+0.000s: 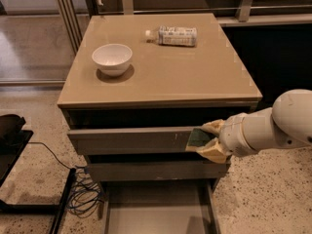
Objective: Place sponge into bottom drawer
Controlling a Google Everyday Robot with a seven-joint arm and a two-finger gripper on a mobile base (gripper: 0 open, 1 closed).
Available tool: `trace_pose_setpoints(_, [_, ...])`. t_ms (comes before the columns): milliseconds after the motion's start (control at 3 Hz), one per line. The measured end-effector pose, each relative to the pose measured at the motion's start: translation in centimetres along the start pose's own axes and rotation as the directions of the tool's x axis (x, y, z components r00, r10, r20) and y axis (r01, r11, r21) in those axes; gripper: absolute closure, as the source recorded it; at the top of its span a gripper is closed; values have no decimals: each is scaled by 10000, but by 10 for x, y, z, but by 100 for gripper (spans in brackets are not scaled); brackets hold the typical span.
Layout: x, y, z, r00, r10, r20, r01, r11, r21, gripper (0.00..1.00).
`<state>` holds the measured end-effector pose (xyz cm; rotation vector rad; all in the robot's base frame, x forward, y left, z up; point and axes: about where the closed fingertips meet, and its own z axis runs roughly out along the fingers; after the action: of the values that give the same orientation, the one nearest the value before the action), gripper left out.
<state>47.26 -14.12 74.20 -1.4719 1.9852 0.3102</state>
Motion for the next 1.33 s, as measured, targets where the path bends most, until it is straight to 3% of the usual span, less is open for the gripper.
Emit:
trace_pose_setpoints(333, [0,0,0,10000,0,0,0,10000,-1,100])
trace_pose_setpoints(667, [7,14,34,9997,133,219,-124,9991,-403,100])
trace_pose_setpoints(1333, [58,63,160,9886,824,1260,-664,9898,-1264,100])
